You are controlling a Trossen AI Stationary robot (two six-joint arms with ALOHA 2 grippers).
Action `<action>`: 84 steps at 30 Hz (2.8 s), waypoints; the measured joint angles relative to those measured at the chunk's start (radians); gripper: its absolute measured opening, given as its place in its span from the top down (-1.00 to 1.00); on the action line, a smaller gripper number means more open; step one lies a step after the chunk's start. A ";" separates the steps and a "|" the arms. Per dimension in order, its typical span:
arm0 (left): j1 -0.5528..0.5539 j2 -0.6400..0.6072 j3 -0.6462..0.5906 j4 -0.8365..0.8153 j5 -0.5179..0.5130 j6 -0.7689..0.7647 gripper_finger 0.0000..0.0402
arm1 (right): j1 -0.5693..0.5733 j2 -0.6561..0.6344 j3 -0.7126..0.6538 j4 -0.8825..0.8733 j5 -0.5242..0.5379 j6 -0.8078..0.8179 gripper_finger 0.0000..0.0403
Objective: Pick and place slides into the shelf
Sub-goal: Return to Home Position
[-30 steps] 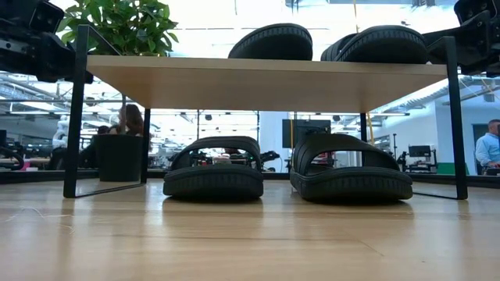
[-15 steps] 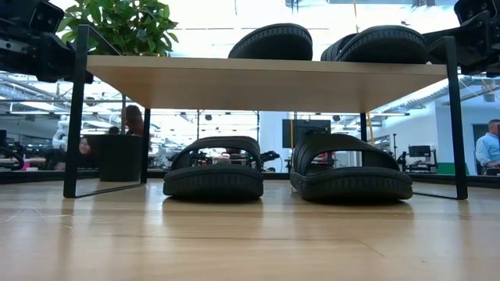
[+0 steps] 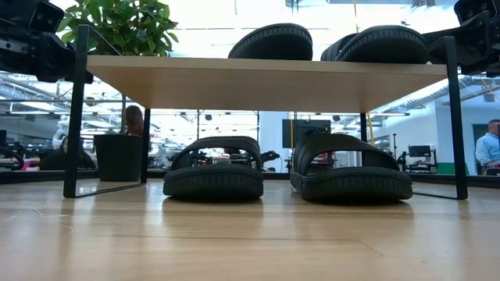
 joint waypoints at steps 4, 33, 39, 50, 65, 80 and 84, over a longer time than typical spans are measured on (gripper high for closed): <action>0.000 0.000 0.000 0.000 0.000 0.000 0.92 | 0.000 0.000 0.000 0.000 0.000 0.000 0.98; 0.000 0.000 0.000 0.000 0.000 0.000 0.98 | 0.000 0.000 0.000 0.000 0.000 0.000 0.98; 0.000 0.000 0.000 0.000 0.000 0.000 0.95 | 0.000 0.000 0.000 0.000 0.000 0.000 0.98; 0.000 0.000 0.000 0.000 0.000 0.000 0.88 | 0.000 0.000 0.000 0.000 0.000 0.000 0.98; 0.000 0.000 0.000 0.000 0.000 0.000 0.93 | 0.000 0.000 0.000 0.000 0.000 0.000 0.98; 0.000 0.000 0.000 0.000 0.000 0.000 0.93 | 0.000 0.000 0.000 0.000 0.000 0.000 0.98; 0.000 0.000 0.000 0.000 0.000 0.000 0.99 | 0.000 0.000 0.000 0.000 0.000 0.000 0.98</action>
